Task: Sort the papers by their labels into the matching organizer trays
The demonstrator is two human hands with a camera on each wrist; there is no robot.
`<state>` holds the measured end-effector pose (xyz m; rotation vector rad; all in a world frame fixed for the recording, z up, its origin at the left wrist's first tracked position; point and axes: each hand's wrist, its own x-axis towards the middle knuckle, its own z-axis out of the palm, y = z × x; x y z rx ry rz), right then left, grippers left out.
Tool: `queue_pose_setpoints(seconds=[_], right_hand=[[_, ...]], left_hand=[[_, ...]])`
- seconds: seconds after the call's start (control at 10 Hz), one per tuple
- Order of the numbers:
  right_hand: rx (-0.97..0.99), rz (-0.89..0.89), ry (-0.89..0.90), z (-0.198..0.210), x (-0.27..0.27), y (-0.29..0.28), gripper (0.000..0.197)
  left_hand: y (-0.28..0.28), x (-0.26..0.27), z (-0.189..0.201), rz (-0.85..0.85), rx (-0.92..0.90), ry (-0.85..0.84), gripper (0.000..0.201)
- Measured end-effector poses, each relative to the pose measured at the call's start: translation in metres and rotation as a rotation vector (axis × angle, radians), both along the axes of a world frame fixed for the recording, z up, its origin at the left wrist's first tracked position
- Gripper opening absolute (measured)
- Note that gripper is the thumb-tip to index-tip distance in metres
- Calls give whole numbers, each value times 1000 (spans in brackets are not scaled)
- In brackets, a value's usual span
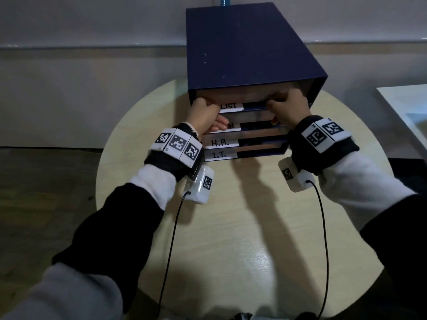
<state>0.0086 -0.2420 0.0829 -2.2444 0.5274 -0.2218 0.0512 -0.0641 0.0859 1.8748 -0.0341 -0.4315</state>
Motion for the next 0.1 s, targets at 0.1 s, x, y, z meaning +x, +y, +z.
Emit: queue_pose_setpoints(seconds=[0.1], right_hand=[[17, 47, -98, 14, -18, 11, 25]], left_hand=[[9, -11, -3, -36, -1, -24, 15]])
